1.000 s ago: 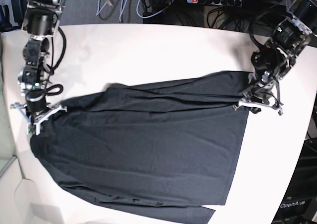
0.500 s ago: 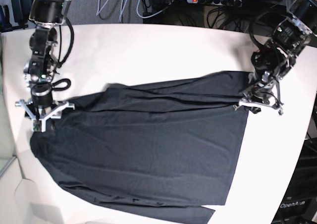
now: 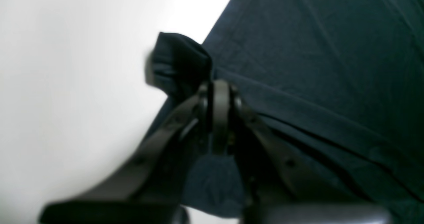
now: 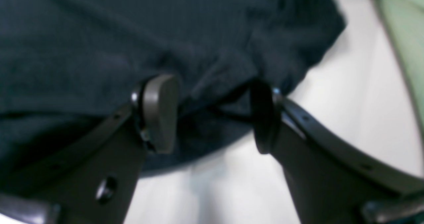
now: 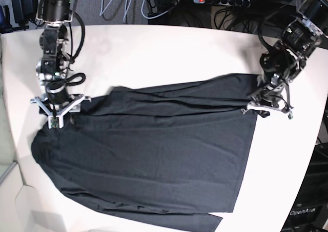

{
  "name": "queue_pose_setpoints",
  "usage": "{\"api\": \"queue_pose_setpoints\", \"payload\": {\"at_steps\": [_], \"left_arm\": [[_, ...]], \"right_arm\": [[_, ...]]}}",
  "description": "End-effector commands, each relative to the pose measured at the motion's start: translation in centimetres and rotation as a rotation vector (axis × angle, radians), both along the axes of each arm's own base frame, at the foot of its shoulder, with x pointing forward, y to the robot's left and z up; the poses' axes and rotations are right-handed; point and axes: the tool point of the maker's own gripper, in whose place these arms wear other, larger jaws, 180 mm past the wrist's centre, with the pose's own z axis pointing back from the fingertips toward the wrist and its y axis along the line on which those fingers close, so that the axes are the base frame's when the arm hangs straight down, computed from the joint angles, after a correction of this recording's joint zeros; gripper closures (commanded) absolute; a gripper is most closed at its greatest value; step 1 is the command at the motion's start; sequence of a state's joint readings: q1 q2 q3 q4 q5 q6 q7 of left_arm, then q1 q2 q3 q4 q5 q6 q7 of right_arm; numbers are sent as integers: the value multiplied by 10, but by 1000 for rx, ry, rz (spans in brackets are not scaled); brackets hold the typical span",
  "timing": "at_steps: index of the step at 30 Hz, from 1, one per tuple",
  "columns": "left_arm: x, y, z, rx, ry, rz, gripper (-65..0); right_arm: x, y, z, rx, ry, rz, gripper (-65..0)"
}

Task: Fold the T-shirt properly
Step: 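Lower the held edge back onto the shirt with both grippers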

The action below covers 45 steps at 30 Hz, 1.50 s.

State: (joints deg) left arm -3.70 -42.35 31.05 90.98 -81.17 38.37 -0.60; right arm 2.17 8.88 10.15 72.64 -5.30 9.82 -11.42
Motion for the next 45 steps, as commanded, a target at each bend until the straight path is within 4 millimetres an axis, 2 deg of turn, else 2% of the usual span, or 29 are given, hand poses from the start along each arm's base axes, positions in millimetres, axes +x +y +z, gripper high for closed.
{"api": "queue_pose_setpoints", "payload": {"at_steps": [1,7,12,14,18,20,32,36,45], "left_arm": [[13,7,19,26,-65,1,0],[13,7,19,26,-65,1,0],[13,6,19,24,-65,0,0],[13,6,19,24,-65,0,0],[13,6,19,24,-65,0,0],[13,6,19,24,-65,0,0],[11,4,16,21,-58,-4,0],[10,-6,13,-4,-55,-6,0],[12,-18,21,-27,-77,-29,0]], "right_arm": [[15,-6,21,-16,-67,1,-362],[17,-15,7,-15,-25,-11,-362],[17,-14,6,-15,-25,-8,-331],[17,-14,7,-15,-26,-7,-267],[21,-15,12,-15,-42,-11,-69],[24,-16,15,-14,-49,-13,0],[26,-37,27,-66,-63,-17,-2],[30,-41,45,-93,-99,-11,-2],[30,-48,49,-110,-102,-11,-2]]}}
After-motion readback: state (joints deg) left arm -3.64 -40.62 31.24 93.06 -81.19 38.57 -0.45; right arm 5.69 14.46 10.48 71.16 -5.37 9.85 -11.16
